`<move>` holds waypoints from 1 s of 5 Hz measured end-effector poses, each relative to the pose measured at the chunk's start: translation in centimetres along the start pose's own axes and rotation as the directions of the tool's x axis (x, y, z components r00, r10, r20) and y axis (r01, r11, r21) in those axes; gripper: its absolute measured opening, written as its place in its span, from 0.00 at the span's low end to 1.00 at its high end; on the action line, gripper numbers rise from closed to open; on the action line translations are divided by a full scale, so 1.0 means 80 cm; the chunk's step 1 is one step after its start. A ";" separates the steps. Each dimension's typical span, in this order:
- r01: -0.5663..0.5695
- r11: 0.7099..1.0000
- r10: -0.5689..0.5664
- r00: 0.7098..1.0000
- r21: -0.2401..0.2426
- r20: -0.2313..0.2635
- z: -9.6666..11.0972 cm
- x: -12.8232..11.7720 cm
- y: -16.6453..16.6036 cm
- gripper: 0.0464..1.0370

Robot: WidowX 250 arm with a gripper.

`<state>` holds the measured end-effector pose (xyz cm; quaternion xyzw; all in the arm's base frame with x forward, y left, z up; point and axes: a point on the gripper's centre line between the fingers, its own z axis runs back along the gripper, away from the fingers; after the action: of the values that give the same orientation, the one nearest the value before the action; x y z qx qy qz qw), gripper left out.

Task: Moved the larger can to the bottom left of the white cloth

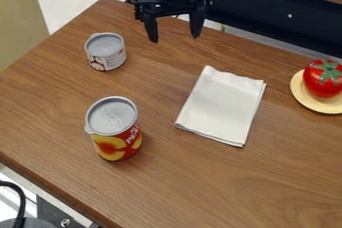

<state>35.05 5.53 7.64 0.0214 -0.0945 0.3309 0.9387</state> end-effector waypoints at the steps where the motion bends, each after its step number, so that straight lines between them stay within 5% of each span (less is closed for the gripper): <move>1: 0.013 1.000 -0.012 0.999 0.019 -0.039 -0.014 -0.008 0.003 0.96; 2: 0.195 0.981 -0.194 0.976 0.007 -0.100 -0.011 -0.011 0.012 0.96; 3: 0.371 0.928 -0.372 0.924 -0.024 -0.086 -0.002 -0.005 0.022 0.96; 4: 0.587 0.810 -0.587 0.809 -0.004 -0.037 0.018 0.009 0.040 0.96; 5: 0.773 0.633 -0.774 0.630 -0.036 -0.062 0.014 0.010 0.064 0.96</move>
<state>32.25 9.90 8.74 0.0455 -0.0434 -0.1029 0.9927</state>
